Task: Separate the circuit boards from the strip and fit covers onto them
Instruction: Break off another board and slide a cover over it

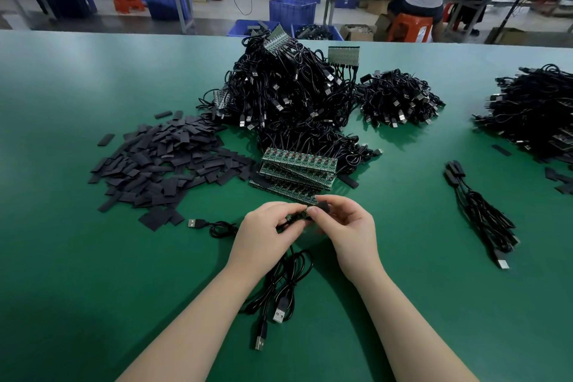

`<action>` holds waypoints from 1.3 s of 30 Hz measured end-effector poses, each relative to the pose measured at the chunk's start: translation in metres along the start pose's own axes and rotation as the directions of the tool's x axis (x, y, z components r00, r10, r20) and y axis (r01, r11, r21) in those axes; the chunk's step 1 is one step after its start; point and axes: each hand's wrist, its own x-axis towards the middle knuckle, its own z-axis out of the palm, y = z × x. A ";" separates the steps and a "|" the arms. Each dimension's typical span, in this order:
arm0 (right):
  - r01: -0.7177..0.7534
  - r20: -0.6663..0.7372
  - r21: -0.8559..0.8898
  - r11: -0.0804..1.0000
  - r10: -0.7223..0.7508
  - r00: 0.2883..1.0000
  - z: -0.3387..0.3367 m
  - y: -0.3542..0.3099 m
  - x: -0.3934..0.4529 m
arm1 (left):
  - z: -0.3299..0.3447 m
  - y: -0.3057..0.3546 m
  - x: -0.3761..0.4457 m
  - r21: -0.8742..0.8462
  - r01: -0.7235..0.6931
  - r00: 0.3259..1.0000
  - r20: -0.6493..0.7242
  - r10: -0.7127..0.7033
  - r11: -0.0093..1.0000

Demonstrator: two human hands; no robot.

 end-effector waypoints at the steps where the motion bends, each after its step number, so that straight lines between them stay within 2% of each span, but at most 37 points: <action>1: -0.004 0.011 0.003 1.000 0.004 1.000 0.000 0.000 0.000 | 0.000 0.000 0.000 -0.001 0.000 1.000 -0.001 0.000 1.000; 7: -0.055 0.138 0.008 0.998 0.054 0.989 -0.002 -0.004 -0.001 | -0.002 -0.001 0.001 -0.070 -0.001 1.000 -0.022 0.000 0.998; 12: -0.052 0.166 -0.017 0.998 0.055 0.985 -0.003 -0.008 0.000 | -0.002 -0.002 0.002 -0.099 -0.031 1.000 -0.006 0.031 0.995; 18: -0.027 0.119 -0.038 0.999 0.032 0.992 0.000 -0.008 -0.003 | -0.002 -0.002 0.002 -0.127 -0.043 0.999 -0.031 0.040 0.991; 24: -0.061 -0.015 0.056 0.997 0.062 0.998 -0.003 -0.005 -0.001 | -0.003 -0.001 0.002 -0.130 0.014 0.999 -0.034 -0.019 0.991; 33: 0.042 0.039 -0.003 0.999 -0.042 0.998 0.000 -0.006 -0.004 | -0.003 -0.001 0.001 -0.142 0.045 0.999 0.004 -0.045 0.989; 39: 0.051 0.054 -0.011 0.999 -0.051 0.997 0.000 -0.007 -0.004 | -0.003 0.000 0.001 -0.145 0.050 0.999 0.009 -0.049 0.988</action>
